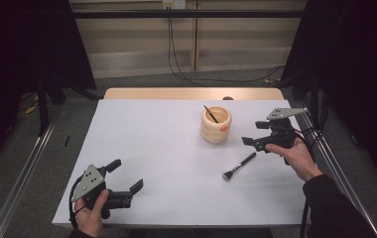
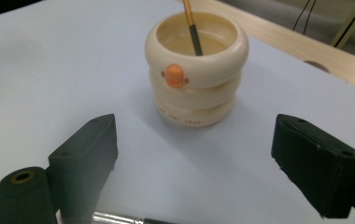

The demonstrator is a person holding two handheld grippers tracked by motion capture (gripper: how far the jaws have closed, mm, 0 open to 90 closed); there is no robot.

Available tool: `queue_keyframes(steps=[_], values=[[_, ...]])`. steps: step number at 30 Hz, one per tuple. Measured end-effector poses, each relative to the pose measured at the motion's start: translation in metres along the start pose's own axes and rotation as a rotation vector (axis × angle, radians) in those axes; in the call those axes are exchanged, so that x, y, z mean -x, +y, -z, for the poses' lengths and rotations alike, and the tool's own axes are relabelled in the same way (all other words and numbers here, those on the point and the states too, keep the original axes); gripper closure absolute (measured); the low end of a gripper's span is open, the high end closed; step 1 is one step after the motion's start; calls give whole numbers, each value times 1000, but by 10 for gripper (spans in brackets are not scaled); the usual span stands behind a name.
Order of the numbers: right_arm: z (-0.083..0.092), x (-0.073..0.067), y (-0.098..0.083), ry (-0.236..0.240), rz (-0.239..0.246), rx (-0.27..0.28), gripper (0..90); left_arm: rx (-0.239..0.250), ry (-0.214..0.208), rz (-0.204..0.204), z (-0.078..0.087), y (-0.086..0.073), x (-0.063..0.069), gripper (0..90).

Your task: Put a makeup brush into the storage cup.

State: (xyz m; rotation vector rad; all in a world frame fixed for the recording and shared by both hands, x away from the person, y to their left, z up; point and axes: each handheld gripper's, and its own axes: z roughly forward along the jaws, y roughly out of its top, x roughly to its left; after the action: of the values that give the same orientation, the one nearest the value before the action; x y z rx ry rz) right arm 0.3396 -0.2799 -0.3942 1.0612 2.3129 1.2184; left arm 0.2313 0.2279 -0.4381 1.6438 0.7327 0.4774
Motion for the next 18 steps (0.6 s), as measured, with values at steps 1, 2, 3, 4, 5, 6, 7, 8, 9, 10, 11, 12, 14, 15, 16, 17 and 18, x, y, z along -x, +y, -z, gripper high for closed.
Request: queue_keyframes(steps=[1, 2, 3, 4, 5, 6, 7, 8, 9, 10, 11, 12, 14, 15, 16, 17, 18], values=[[-1, 0, 1, 11, 1, -20, 142, 1, 1, 1, 0, 0, 0, 9], [-1, 0, 1, 10, 7, -35, 143, 1, 0, -3, 0, 0, 0, 9], [-2, 0, 2, 15, 17, -54, 134, 2, -1, -1, 0, 0, 0, 9], [-3, 1, 2, 24, 20, -71, 121, 5, 0, 2, 0, 0, 0, 9], [-4, 1, 3, 37, 22, -95, 120, 3, 9, -2, 0, 0, 0, 9], [-6, 2, 3, 59, 30, -122, 112, 5, 5, 2, 0, 0, 0, 9], [-7, 2, 2, 56, 36, -144, 117, 4, 5, -1, 0, 0, 0, 9], [-8, 3, 2, 78, 44, -162, 122, 2, 5, -2, 0, 0, -1, 9], [-10, 4, 1, 94, 42, -193, 119, 4, 3, 1, 0, 0, 0, 9], [-11, 5, 1, 95, 51, -209, 128, 5, 0, 4, 0, 0, 0, 9], [-13, 6, 0, 108, 60, -224, 147, 4, 0, 3, 0, 0, 0, 9], [-13, 5, 0, 105, 72, -242, 159, 5, 1, 3, 0, 0, 0, 9], [-15, 7, 0, 115, 85, -267, 174, 7, 6, 2, 0, 0, 0, 9], [-16, 7, 0, 123, 92, -283, 183, 7, 6, 0, 1, 0, -1, 9], [-17, 7, -1, 128, 90, -292, 184, 7, 6, 1, 1, 0, -1, 9], [-17, 7, -1, 124, 94, -296, 191, 2, 4, -5, 1, 0, -1, 9], [-18, 7, -1, 121, 98, -308, 192, 4, 4, -3, 1, 0, -1, 9]])
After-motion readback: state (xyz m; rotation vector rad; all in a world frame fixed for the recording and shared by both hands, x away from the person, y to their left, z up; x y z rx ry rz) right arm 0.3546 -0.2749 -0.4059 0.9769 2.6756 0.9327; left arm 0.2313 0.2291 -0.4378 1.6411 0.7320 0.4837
